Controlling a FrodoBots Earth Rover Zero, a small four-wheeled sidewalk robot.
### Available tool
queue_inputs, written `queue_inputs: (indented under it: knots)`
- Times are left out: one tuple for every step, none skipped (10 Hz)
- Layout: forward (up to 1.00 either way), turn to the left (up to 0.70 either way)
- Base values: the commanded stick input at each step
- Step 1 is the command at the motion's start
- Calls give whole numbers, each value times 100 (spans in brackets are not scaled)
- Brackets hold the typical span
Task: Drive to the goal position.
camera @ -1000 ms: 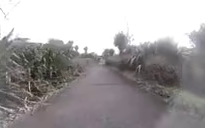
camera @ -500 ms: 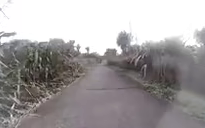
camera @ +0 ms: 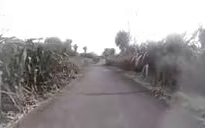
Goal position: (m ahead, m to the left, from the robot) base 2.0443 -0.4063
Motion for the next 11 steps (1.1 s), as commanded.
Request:
queue_inputs:
  knots:
    - [70,-35]
    - [70,-35]
    - [70,-35]
    - [70,-35]
    - [70,-35]
    - [70,-9]
    - [70,0]
    - [70,0]
    - [70,0]
    - [70,0]
    - [70,0]
